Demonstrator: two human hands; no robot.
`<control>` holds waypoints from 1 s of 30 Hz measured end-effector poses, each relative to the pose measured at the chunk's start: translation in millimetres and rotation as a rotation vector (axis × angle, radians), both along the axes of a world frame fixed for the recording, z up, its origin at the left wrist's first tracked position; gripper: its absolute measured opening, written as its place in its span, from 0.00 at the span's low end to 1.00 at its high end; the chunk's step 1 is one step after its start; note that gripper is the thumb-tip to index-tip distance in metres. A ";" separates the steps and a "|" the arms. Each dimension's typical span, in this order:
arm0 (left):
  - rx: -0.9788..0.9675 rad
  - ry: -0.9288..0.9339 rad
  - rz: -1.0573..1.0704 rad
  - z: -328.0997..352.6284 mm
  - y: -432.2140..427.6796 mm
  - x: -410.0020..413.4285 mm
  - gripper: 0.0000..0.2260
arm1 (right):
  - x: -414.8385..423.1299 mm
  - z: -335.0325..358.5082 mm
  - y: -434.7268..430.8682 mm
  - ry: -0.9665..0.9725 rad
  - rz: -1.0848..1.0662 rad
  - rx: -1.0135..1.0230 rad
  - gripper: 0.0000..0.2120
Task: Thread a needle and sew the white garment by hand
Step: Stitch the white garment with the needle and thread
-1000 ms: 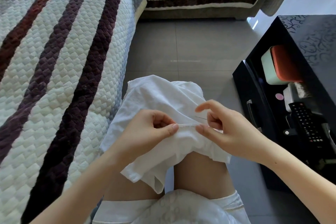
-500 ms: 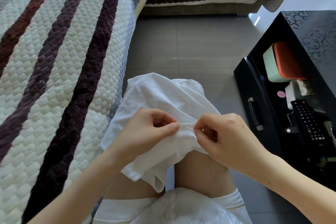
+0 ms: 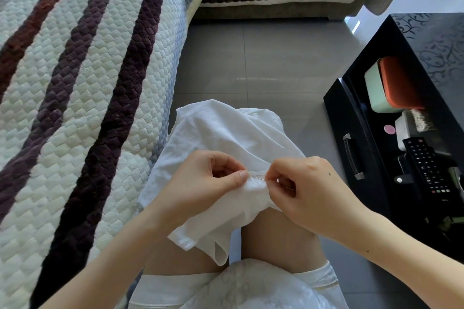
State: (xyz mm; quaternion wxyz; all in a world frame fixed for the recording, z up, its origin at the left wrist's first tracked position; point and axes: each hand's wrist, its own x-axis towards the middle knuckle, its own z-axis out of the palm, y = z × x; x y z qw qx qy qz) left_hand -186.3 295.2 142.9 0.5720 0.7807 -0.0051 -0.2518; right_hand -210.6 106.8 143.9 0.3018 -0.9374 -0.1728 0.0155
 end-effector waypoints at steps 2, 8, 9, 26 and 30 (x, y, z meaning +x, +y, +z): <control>0.015 -0.028 -0.004 -0.3 -1.2 -0.2 0.03 | 1.1 -0.2 2.0 -0.008 0.005 -0.002 0.08; 0.042 -0.097 -0.061 1.8 -6.5 -1.1 0.03 | 5.1 -2.1 8.0 -0.052 0.027 -0.022 0.08; 0.036 -0.095 -0.070 2.3 -6.5 -1.0 0.03 | 5.4 -2.1 8.2 -0.051 0.032 -0.020 0.07; -0.106 0.107 -0.026 -2.1 1.6 5.4 0.03 | 14.1 1.5 -8.7 0.489 -0.085 0.494 0.07; -0.176 0.155 -0.055 -1.6 4.5 6.0 0.06 | 13.7 -0.7 -9.4 0.559 -0.094 0.591 0.05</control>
